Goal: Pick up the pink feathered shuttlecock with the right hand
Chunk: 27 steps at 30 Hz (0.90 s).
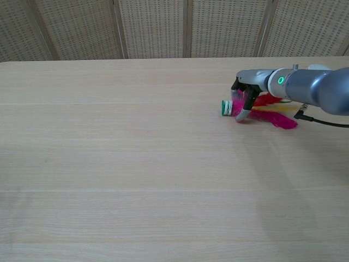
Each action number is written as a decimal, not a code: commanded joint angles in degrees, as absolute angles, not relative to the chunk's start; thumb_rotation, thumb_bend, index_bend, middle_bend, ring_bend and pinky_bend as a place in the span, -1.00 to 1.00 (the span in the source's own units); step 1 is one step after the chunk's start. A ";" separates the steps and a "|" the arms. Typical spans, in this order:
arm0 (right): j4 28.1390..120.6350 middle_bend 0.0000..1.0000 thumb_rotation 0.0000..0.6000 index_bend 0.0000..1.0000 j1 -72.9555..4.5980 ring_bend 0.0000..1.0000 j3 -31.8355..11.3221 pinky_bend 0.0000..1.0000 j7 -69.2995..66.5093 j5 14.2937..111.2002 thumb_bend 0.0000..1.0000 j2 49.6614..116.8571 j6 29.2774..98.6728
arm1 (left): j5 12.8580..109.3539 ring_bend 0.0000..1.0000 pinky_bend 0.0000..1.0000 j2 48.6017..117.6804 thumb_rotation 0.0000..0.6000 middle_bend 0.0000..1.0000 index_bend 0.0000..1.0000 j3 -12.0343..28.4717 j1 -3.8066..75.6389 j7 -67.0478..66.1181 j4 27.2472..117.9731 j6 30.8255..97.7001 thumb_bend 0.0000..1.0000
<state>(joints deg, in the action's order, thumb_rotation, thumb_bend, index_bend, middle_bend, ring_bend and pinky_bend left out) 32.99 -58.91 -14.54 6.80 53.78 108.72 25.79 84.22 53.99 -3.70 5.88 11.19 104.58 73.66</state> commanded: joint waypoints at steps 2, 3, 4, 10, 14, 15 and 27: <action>35.05 1.00 1.00 0.60 -57.51 0.86 -14.36 0.23 3.27 57.93 -1.00 107.01 28.12 | 83.77 -1.00 -1.00 54.03 1.00 -1.00 -1.00 -3.70 5.85 11.53 104.17 73.38 -0.36; 36.29 1.00 1.00 0.60 -56.99 0.88 -14.17 0.25 3.05 58.83 -1.00 106.11 29.21 | 83.71 -1.00 -1.00 54.14 1.00 -1.00 -1.00 -3.72 5.92 11.64 104.06 73.15 -0.36; 37.38 1.00 1.00 0.60 -56.53 0.89 -14.03 0.25 3.02 59.44 -1.00 105.35 30.19 | 83.70 -1.00 -1.00 54.25 1.00 -1.00 -1.00 -3.73 5.98 11.76 104.01 72.99 -0.36; 49.91 1.00 1.00 0.60 -52.59 0.90 -13.86 0.26 5.43 61.04 -0.99 97.54 37.46 | 84.12 -1.00 -1.00 55.05 1.00 -1.00 -1.00 -3.72 6.36 12.37 103.46 72.42 -0.36; 62.42 1.00 1.00 0.59 -49.77 0.90 -14.42 0.26 9.59 59.87 -0.99 90.10 42.62 | 84.41 -1.00 -1.00 55.22 1.00 -1.00 -1.00 -3.81 6.46 12.64 103.27 72.28 -0.36; 66.50 1.00 1.00 0.59 -49.02 0.90 -14.78 0.26 10.76 59.08 -0.99 87.69 43.88 | 84.58 -1.00 -1.00 55.24 1.00 -1.00 -1.00 -3.89 6.47 12.64 103.26 72.26 -0.36; 91.58 1.00 1.00 0.57 -46.52 0.90 -16.98 0.26 18.04 59.10 -0.99 69.53 51.35 | 87.33 -1.00 -1.00 53.86 1.00 -1.00 -1.00 -5.64 4.49 11.80 105.28 75.35 -0.36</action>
